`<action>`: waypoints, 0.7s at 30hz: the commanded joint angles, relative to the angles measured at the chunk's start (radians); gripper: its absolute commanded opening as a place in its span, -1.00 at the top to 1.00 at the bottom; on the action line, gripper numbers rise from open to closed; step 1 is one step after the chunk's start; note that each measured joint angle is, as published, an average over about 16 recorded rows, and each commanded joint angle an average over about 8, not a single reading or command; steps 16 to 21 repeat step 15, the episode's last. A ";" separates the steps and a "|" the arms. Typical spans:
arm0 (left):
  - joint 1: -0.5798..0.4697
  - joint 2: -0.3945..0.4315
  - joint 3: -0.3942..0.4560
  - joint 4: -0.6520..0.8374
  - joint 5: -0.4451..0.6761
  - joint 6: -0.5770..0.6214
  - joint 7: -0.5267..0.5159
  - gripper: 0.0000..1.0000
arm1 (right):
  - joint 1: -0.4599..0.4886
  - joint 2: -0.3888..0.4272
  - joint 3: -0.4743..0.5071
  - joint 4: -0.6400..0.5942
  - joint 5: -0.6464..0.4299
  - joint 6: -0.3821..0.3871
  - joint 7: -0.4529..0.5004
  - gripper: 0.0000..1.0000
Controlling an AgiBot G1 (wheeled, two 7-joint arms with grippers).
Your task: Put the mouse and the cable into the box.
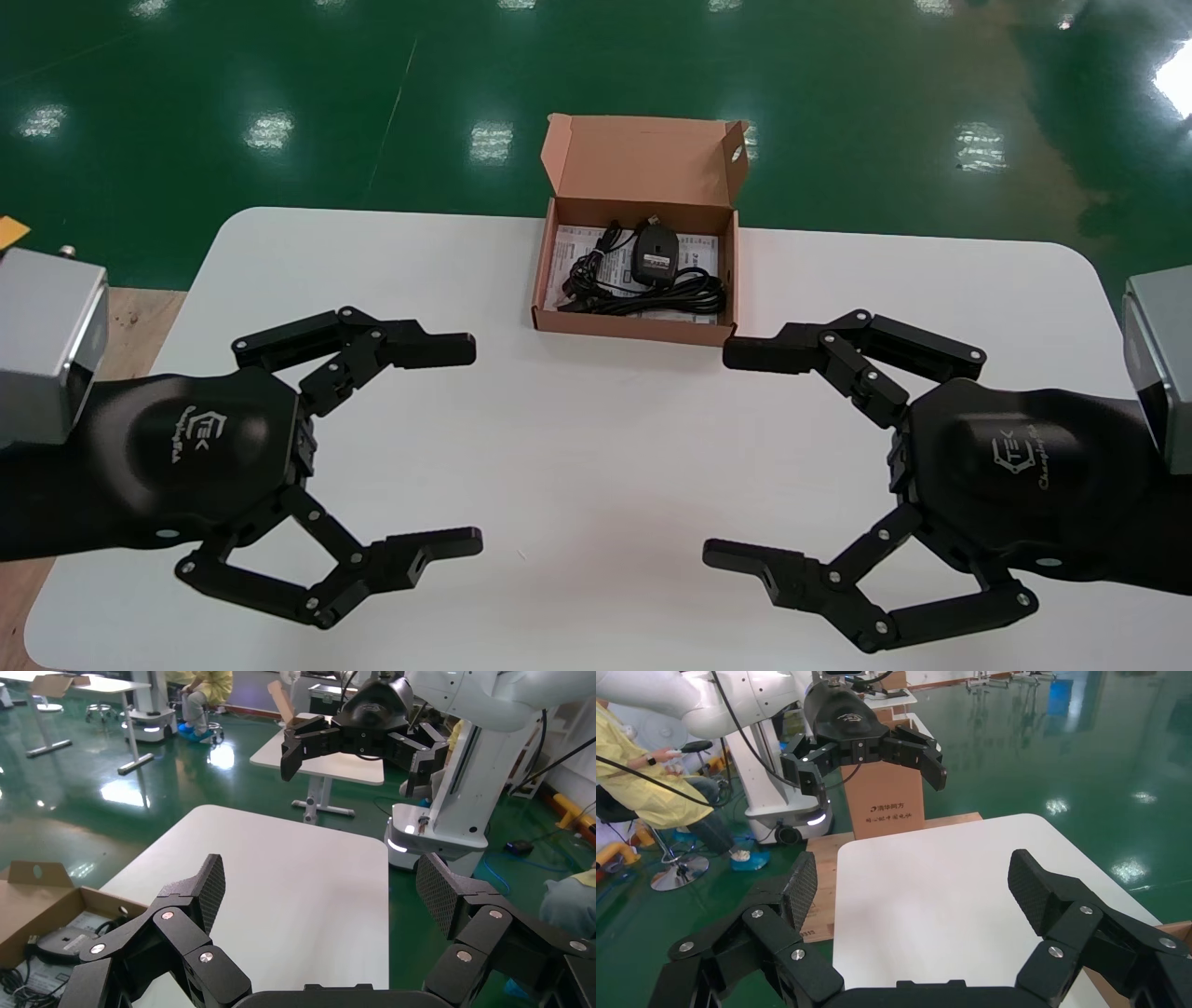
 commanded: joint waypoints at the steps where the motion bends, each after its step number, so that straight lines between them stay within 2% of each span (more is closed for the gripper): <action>1: 0.000 0.000 0.000 0.000 0.000 0.000 0.000 -1.00 | 0.000 0.000 0.000 0.000 0.000 0.000 0.000 -1.00; 21: 0.000 0.000 0.000 0.000 0.000 0.000 0.000 -1.00 | 0.000 0.000 0.000 0.000 0.000 0.000 0.000 -1.00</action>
